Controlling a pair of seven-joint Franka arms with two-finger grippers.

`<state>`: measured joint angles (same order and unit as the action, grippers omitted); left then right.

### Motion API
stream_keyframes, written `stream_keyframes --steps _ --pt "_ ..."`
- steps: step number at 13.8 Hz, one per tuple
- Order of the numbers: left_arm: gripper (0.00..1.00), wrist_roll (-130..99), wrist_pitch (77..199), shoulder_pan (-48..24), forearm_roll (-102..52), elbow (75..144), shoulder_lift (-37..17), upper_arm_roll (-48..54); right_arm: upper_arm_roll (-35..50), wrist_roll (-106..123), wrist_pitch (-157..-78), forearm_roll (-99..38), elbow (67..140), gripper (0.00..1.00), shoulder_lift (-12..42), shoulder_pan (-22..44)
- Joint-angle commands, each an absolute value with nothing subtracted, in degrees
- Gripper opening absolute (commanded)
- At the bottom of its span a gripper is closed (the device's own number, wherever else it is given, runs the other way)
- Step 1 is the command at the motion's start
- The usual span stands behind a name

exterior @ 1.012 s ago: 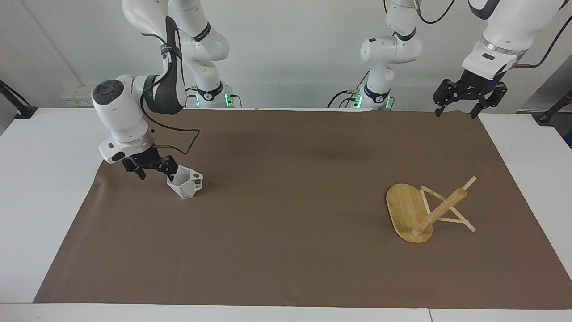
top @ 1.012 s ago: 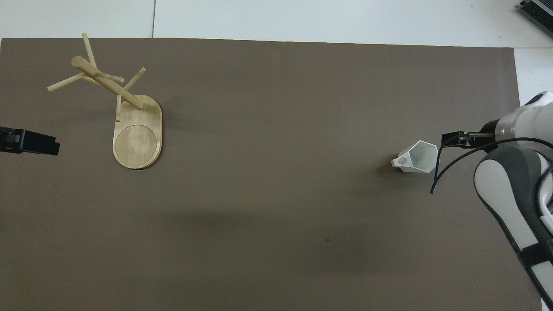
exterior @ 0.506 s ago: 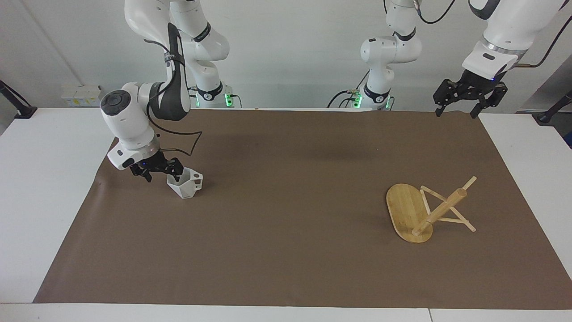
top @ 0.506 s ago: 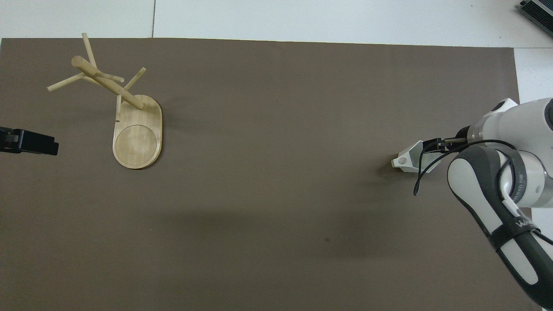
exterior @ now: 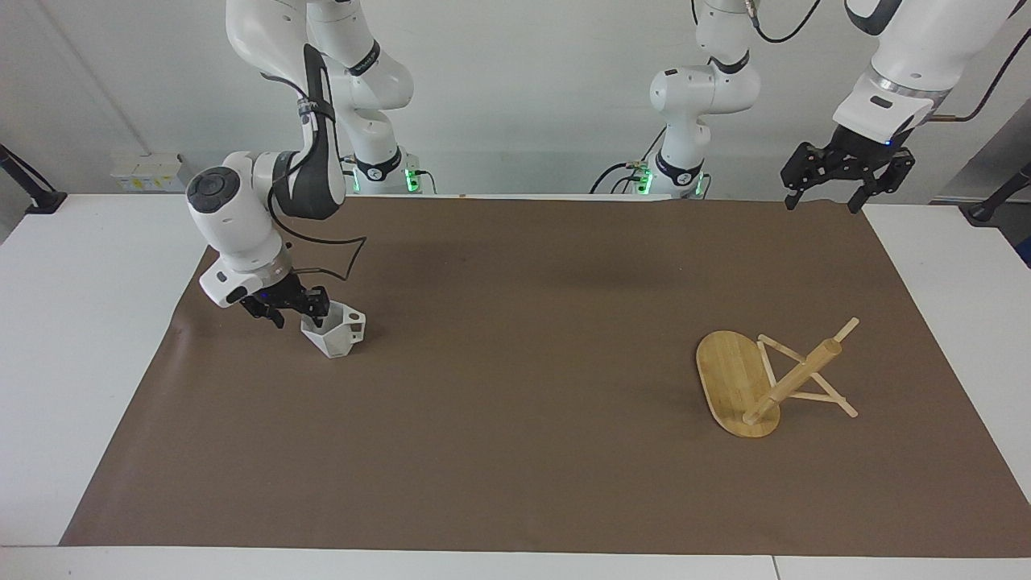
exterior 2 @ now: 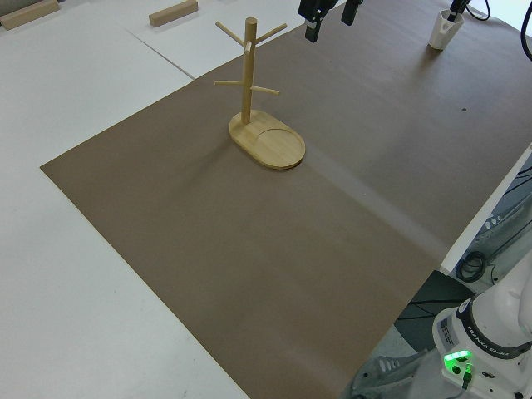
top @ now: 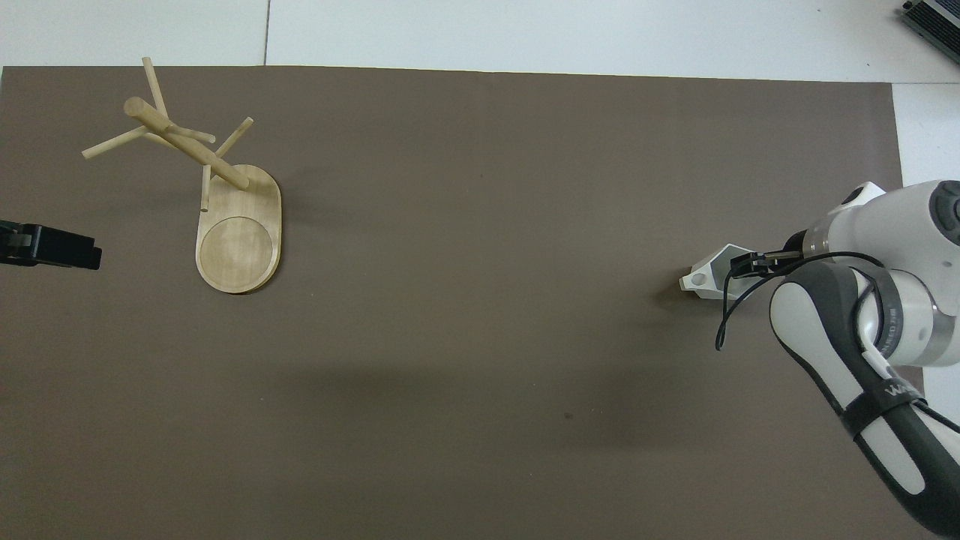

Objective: Hang cup on rack
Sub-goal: 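Close the right gripper on the white cup's handle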

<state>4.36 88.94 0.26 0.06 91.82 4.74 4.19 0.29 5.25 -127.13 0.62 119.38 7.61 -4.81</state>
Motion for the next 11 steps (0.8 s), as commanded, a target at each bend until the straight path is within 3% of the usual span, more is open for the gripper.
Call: stream_keyframes --steps 1,3,11 --pt "1.00 3.9 89.3 0.0 -0.5 93.2 6.1 3.9 0.5 6.3 -127.9 -0.4 120.5 0.22 6.7 -5.2" --pt "1.00 4.0 89.4 0.0 -0.5 93.2 6.1 3.9 0.5 6.2 -127.7 -0.4 120.5 0.00 6.7 -5.2" --pt "1.00 4.0 89.4 0.4 -0.4 92.9 6.0 3.7 0.9 5.6 -122.6 -4.7 117.0 0.00 6.8 -5.2"
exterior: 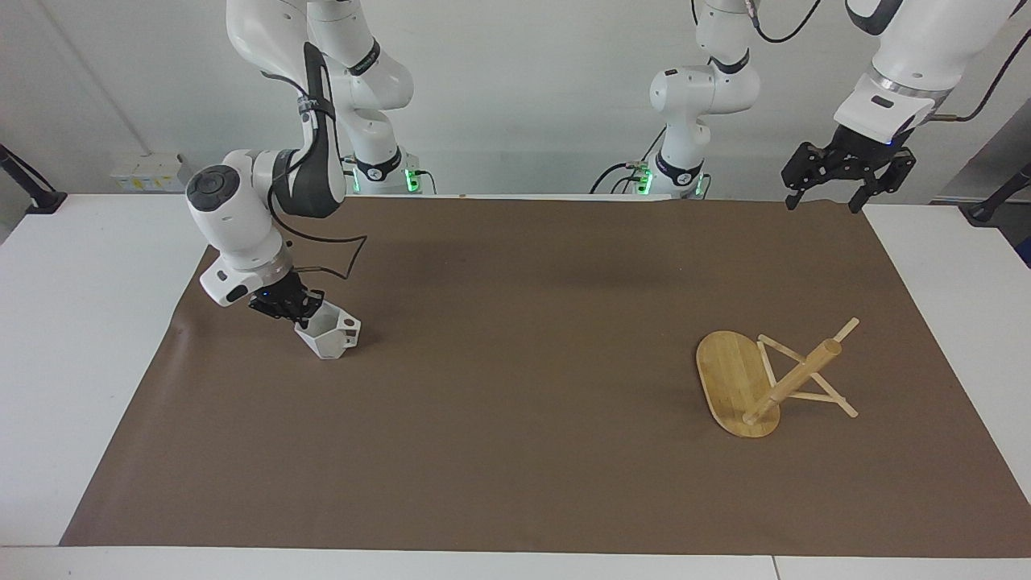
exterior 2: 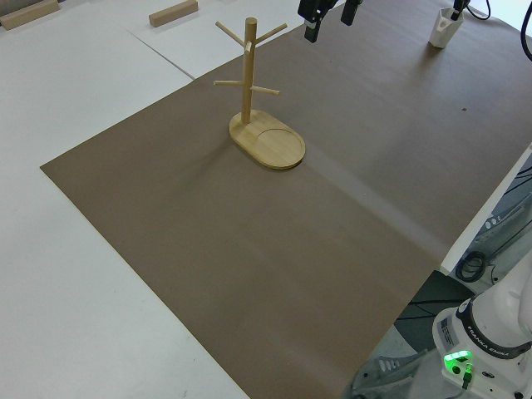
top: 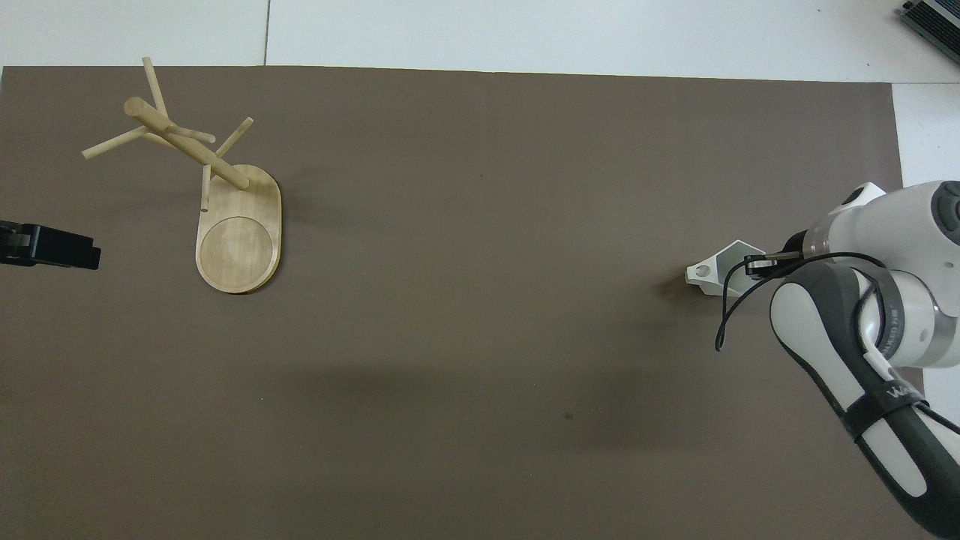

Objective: Hang cup on rack
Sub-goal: 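Close the right gripper on the white cup's handle, then carry the cup toward the left gripper while the left gripper reaches in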

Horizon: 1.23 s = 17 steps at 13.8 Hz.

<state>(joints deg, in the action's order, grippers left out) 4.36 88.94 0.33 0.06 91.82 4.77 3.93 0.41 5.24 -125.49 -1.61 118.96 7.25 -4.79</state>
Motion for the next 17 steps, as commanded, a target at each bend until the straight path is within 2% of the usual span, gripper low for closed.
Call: stream_keyframes --steps 1,4,8,13,17 --pt "1.00 4.2 89.6 0.4 -0.4 92.9 6.0 3.6 1.0 5.4 -120.7 -6.2 115.2 0.00 6.7 -5.2" --pt "1.00 4.4 89.9 0.7 -0.3 92.9 6.0 3.1 3.9 1.9 -117.2 -6.5 110.9 0.00 6.2 -5.2" --pt "1.00 8.7 92.2 0.6 -0.6 94.3 6.2 3.1 11.7 -6.4 -116.4 -6.0 107.4 0.00 5.7 -5.1" --pt "1.00 16.8 102.7 0.0 -5.5 104.1 10.3 3.1 22.5 -5.9 -117.2 -6.8 103.4 0.00 6.2 -5.2" --pt "1.00 22.2 108.0 -0.6 -12.4 109.1 11.8 3.3 29.2 -6.2 -119.3 -15.3 102.0 0.00 6.4 -5.2"
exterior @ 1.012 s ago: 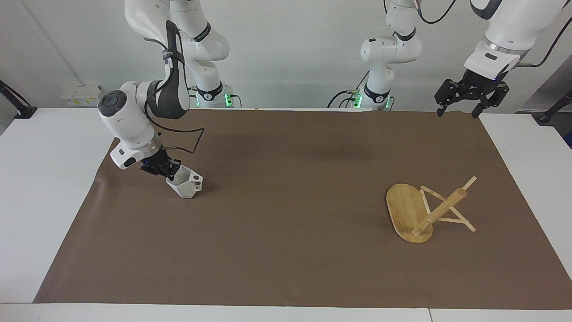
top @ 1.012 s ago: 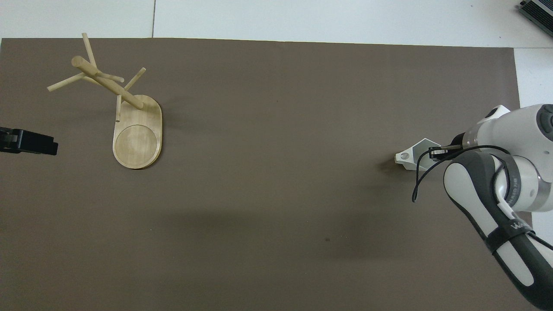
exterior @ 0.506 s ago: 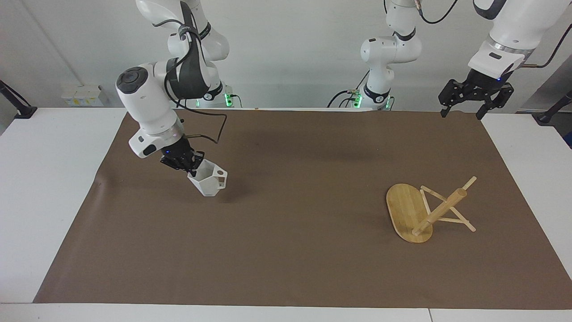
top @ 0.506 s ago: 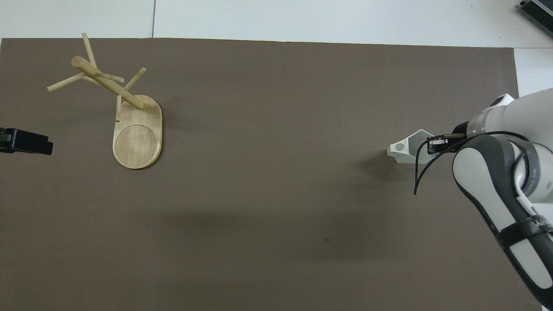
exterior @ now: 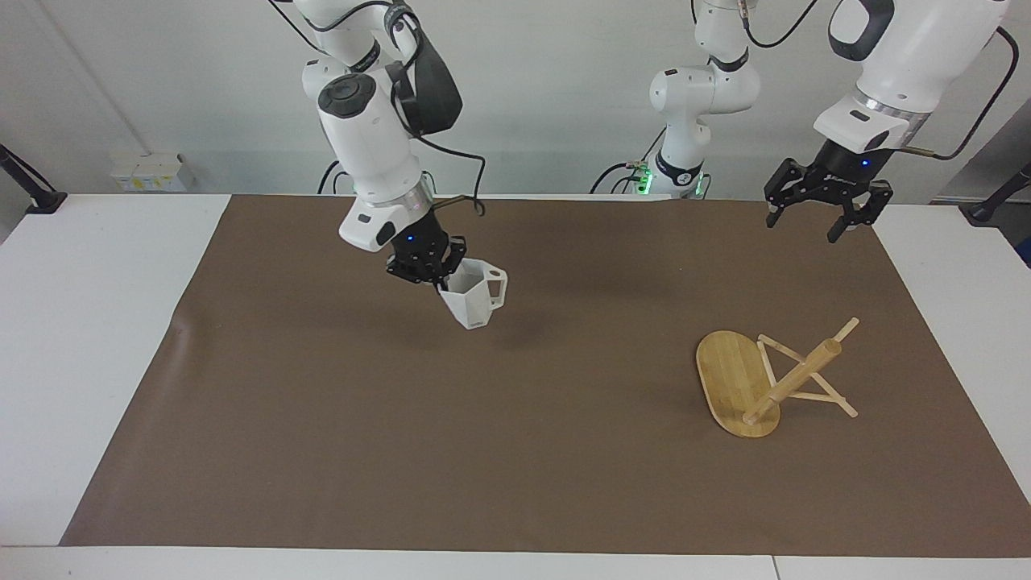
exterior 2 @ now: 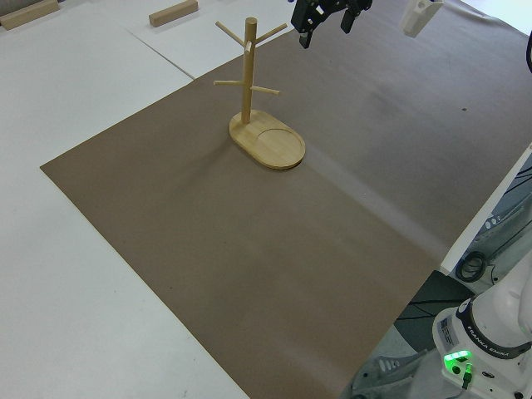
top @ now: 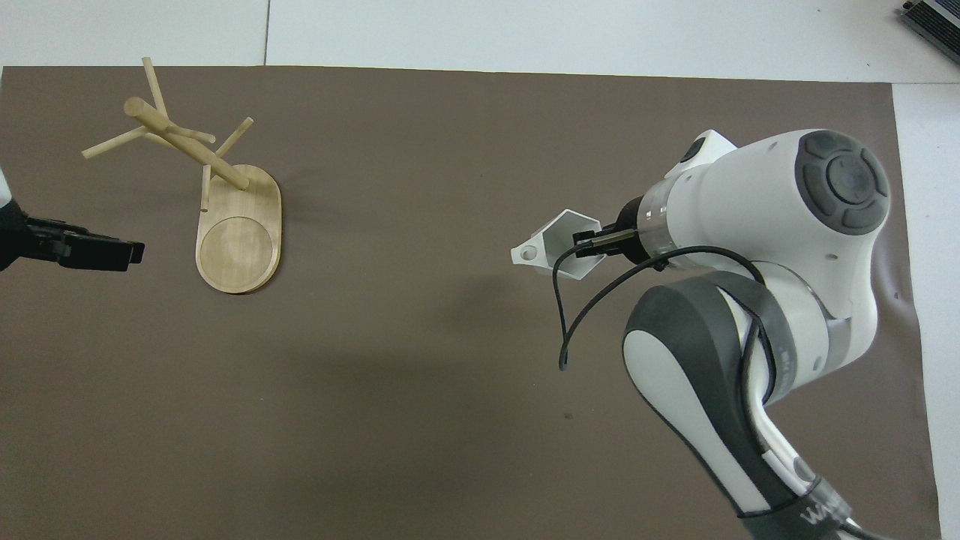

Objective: Hang cup on rack
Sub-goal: 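Carry the cup toward the left gripper while the left gripper reaches in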

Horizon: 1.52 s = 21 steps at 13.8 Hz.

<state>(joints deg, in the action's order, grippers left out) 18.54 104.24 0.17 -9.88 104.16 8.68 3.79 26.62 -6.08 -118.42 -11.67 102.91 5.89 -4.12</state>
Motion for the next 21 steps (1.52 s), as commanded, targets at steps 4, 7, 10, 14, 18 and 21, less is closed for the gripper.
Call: stream_keyframes --steps 4,7,10,14,18,21 --pt "1.00 35.4 117.8 -1.4 -19.7 118.0 15.5 3.3 36.3 -5.7 -126.1 -30.3 102.0 0.00 6.7 -5.2" --pt "1.00 44.9 119.8 -1.7 -24.0 118.6 15.6 3.3 41.0 -5.7 -134.6 -38.5 101.9 0.00 7.6 -5.2" --pt "1.00 56.3 119.2 -1.7 -25.6 118.7 15.7 3.2 44.5 -5.7 -136.5 -39.6 100.9 0.00 8.7 -5.1" --pt "1.00 72.0 116.0 -1.7 -28.5 118.7 16.4 3.1 48.2 -5.7 -136.6 -42.0 100.8 0.00 8.9 -5.1" --pt "1.00 81.6 111.8 -1.4 -31.3 120.4 18.2 3.1 49.0 -6.2 -136.6 -45.0 100.8 0.00 8.8 -5.1" --pt "1.00 82.6 108.7 -0.9 -31.8 123.4 20.5 2.9 49.0 -6.2 -136.5 -45.0 100.8 0.00 8.8 -5.2"
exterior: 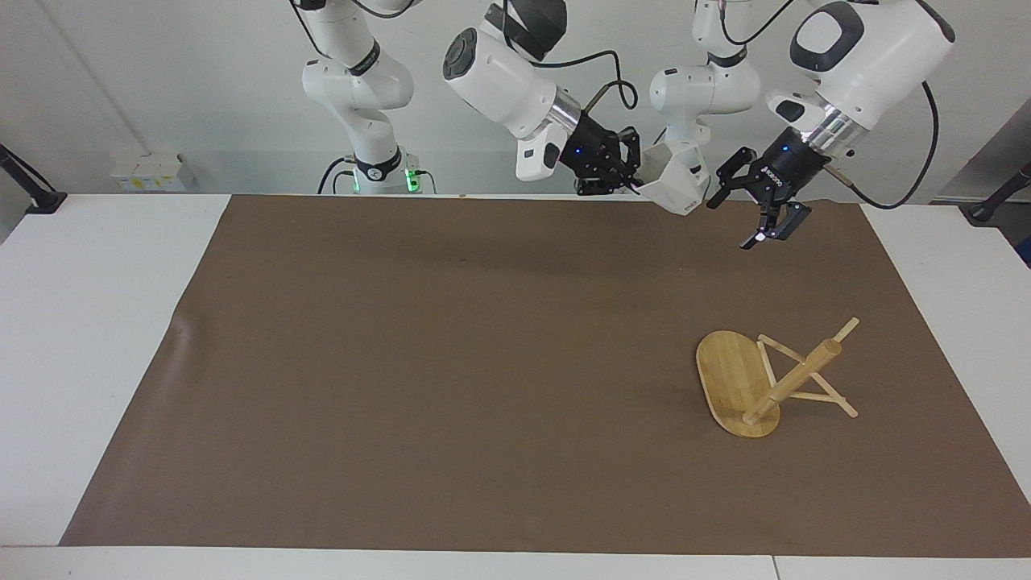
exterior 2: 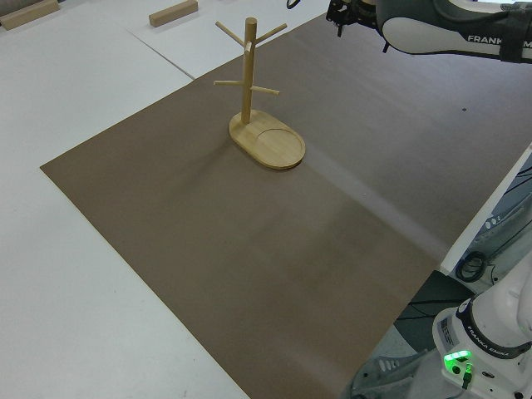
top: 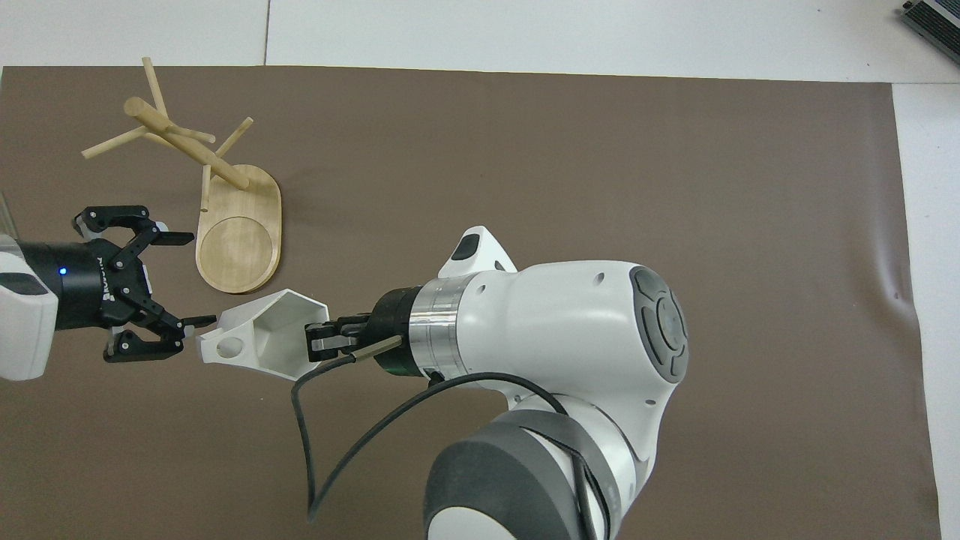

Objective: Hang cup on rack
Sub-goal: 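Carry the cup toward the left gripper while the left gripper reaches in, then close the left gripper on the cup's rim beside the right gripper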

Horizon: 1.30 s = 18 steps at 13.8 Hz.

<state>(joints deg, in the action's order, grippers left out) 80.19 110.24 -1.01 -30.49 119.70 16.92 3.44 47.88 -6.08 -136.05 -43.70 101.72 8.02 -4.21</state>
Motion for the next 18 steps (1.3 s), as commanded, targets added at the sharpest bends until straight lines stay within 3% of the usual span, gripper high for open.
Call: stream_keyframes --steps 1,6,9,18 --pt "1.00 82.8 107.2 -0.5 -31.8 123.4 20.7 2.7 49.0 -6.2 -136.4 -45.0 100.8 0.00 8.9 -5.2" --pt "1.00 83.0 104.6 -0.6 -34.7 124.4 21.8 2.5 48.1 -6.1 -136.8 -45.1 100.7 0.00 9.0 -5.5" --pt "1.00 83.4 105.3 -1.0 -37.7 125.3 22.3 2.7 48.0 -6.4 -141.2 -45.2 100.9 0.00 9.1 -5.6" --pt "1.00 83.4 119.7 -8.3 -43.2 128.3 22.9 2.9 48.0 -6.8 -141.5 -45.1 101.0 0.00 9.2 -5.5"
